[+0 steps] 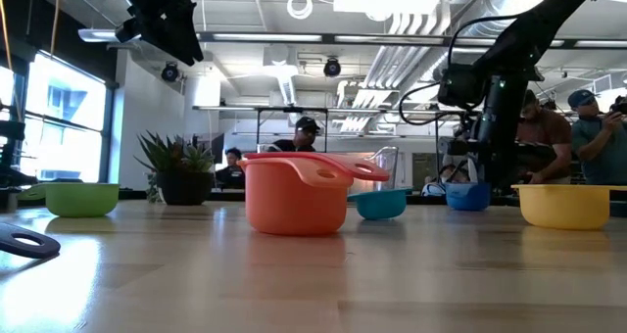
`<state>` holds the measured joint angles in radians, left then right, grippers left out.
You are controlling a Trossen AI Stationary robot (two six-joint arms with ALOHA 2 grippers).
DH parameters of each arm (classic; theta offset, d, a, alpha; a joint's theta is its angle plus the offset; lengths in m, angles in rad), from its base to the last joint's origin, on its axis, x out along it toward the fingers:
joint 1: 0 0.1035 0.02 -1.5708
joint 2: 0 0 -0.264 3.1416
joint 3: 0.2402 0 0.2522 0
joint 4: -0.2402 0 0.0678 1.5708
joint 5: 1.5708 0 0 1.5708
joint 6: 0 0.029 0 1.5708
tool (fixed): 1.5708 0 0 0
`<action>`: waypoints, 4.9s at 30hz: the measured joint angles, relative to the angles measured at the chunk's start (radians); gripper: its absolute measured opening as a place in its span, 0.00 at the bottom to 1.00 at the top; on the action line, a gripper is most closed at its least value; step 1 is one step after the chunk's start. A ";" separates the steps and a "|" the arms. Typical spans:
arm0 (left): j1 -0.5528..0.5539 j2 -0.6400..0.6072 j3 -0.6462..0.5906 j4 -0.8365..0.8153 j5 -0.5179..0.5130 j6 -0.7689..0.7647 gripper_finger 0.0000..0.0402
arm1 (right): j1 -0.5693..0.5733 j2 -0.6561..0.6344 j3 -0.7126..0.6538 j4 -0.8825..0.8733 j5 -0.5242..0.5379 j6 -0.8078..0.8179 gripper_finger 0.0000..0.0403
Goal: Nest measuring cups in basket
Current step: Stack the blue measuring cup on top of the red measuring cup, then stack the yellow measuring cup on top of the blue measuring cup
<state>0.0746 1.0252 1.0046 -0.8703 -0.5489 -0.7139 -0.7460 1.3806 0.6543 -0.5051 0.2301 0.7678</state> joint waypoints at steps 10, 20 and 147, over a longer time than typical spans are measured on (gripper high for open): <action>0.000 0.000 0.000 -0.001 0.102 0.089 0.22 | 0.153 -0.013 0.150 -0.240 0.044 0.040 0.01; 0.000 0.000 0.000 -0.001 0.222 0.170 0.22 | 0.411 -0.014 0.365 -0.455 0.111 0.203 0.00; -0.123 0.000 0.000 -0.001 0.452 -0.007 0.22 | 1.130 0.426 0.854 -0.725 0.022 0.258 0.16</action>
<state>-0.0483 1.0252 1.0050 -0.8711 -0.0967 -0.7205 0.3844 1.8067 1.5084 -1.2301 0.2516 1.0255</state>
